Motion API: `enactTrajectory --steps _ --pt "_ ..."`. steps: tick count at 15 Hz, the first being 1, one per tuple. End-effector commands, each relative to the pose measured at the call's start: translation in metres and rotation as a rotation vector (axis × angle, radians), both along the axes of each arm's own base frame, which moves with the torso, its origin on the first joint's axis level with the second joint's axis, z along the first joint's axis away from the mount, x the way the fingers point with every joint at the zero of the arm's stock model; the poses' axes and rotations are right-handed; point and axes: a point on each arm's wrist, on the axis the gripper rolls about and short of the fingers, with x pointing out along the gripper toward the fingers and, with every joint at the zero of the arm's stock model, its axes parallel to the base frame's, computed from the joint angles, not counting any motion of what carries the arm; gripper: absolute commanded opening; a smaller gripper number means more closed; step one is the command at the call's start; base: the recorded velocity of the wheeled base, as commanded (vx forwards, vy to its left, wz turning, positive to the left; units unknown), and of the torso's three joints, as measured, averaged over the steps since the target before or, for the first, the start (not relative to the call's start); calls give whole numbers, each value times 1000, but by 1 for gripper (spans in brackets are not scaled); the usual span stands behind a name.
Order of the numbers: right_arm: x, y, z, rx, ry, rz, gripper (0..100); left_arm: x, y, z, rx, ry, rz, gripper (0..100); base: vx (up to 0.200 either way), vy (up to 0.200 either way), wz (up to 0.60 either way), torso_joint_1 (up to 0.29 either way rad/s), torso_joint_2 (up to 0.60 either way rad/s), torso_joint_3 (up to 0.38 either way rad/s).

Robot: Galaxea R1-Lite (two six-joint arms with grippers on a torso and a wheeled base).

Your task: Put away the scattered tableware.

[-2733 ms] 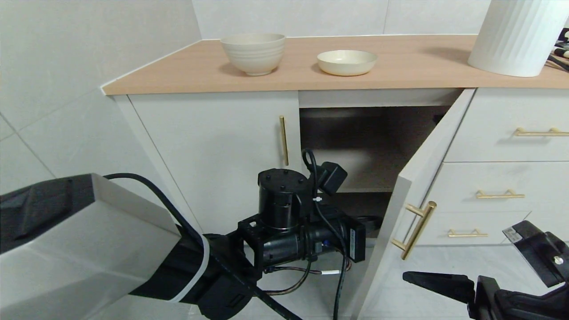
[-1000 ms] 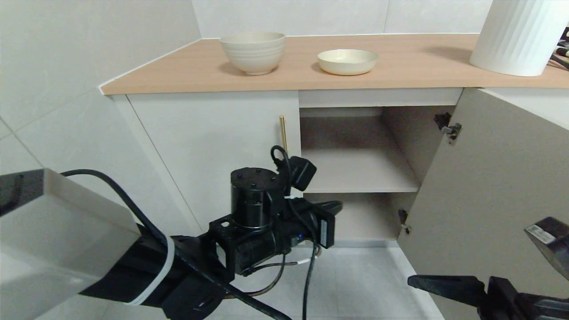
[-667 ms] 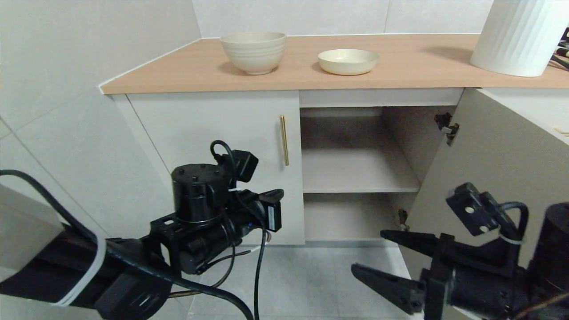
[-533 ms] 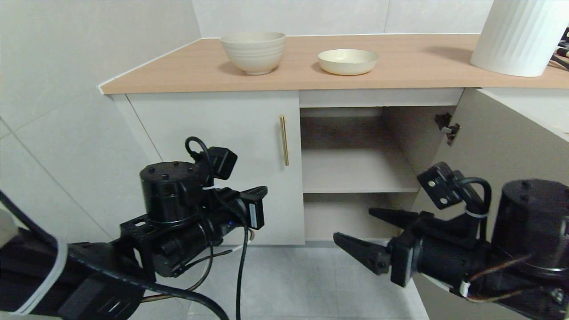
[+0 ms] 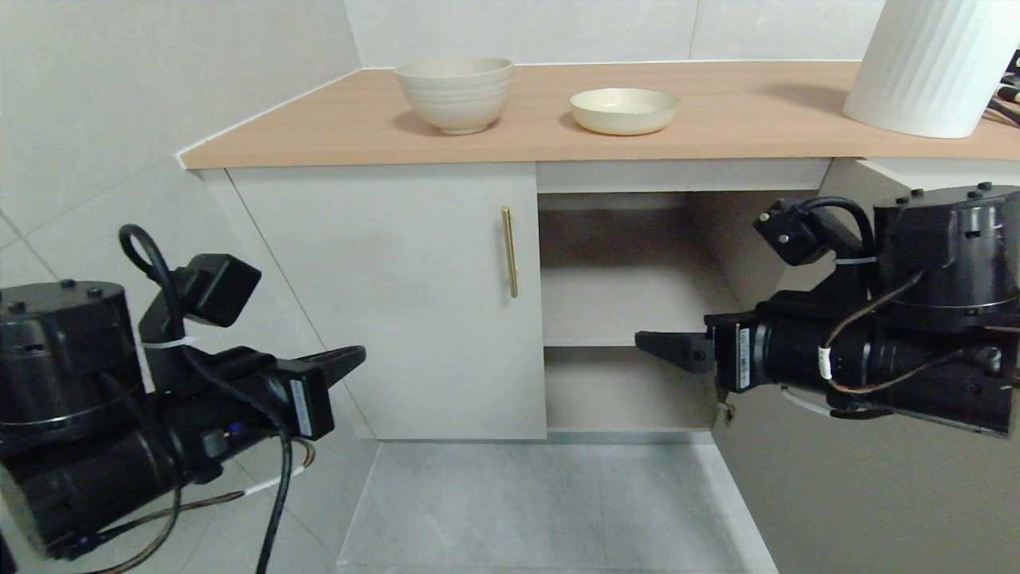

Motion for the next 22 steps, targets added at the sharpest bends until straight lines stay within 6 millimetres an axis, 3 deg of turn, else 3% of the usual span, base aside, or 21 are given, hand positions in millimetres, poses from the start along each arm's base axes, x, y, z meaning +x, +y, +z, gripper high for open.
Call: enactTrajectory --steps 1,2,7,14,22 --pt "-22 -21 15 14 -23 -21 100 -43 20 44 -56 -71 -61 0 0 0 0 0 0 0" --pt "-28 -24 16 -2 -6 -18 100 -48 22 49 -68 -61 -86 100 0 0 0 0 0 0" --pt "-27 -22 17 -16 12 -20 100 -50 23 64 -112 -105 -110 100 0 0 0 0 0 0" --pt "-26 -22 16 -18 16 -22 100 -56 25 69 -142 -119 -123 100 0 0 0 0 0 0" --pt "-26 -21 15 -20 17 -20 100 -55 25 68 -154 -103 -131 100 200 0 0 4 2 5"
